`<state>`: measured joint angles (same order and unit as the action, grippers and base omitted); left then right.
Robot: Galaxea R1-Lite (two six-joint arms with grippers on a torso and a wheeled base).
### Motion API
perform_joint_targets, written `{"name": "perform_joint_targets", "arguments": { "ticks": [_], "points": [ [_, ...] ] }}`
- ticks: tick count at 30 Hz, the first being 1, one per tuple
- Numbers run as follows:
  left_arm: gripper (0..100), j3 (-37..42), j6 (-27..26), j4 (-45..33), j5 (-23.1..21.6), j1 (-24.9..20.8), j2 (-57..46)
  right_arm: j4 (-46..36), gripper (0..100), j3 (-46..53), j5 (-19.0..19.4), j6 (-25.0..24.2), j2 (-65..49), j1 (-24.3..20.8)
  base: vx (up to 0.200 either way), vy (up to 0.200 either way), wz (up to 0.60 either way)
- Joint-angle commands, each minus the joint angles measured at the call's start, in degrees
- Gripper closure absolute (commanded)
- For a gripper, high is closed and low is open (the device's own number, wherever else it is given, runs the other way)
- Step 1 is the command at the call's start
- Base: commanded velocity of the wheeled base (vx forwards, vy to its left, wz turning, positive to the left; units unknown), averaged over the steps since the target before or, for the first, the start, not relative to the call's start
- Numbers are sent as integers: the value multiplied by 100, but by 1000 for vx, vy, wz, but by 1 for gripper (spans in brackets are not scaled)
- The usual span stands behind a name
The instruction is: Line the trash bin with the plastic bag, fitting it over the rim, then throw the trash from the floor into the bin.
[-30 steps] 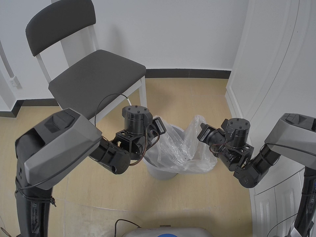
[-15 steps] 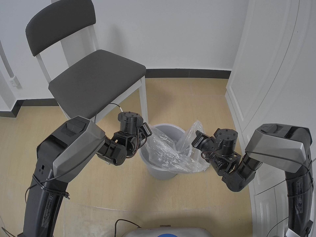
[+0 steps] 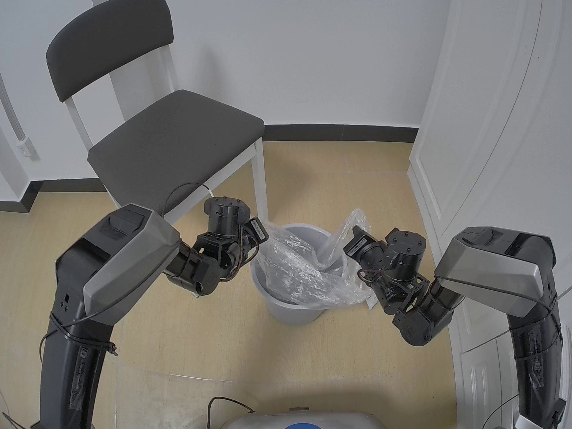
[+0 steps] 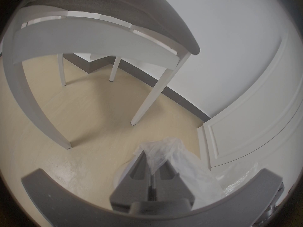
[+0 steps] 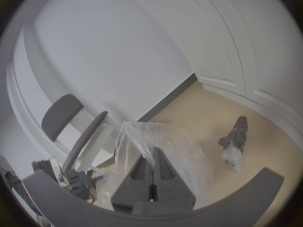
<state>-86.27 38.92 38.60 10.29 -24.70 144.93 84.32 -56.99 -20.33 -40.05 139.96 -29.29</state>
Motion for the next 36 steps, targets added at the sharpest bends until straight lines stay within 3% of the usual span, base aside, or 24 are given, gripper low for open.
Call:
{"name": "perform_joint_targets", "arguments": {
  "ticks": [1, 10, 20, 29, 33, 36],
  "points": [
    [100, 286, 45, 34, -176, 44, -396, 146, 100, -137, -58, -56, 5, -33, 0, 0, 0],
    [100, 295, 221, 43, -326, -35, -299, 181, 100, -14, -67, -74, -92, -226, 0, 0, 0],
    [100, 348, -157, 34, -440, 264, -167, 181, 100, -84, -76, -232, 480, -595, 0, 0, 0],
    [100, 330, -175, 8, -458, 281, -35, 102, 100, -251, -94, -205, 761, -498, 0, 0, 0],
    [100, 330, -377, -124, -458, 281, -114, -65, 100, -251, -102, 41, 638, -261, 0, 0, 0],
    [100, 339, -491, -775, -458, 299, -466, -390, 100, -216, -102, 217, 251, -50, 0, 0, 0]
  ]
}}
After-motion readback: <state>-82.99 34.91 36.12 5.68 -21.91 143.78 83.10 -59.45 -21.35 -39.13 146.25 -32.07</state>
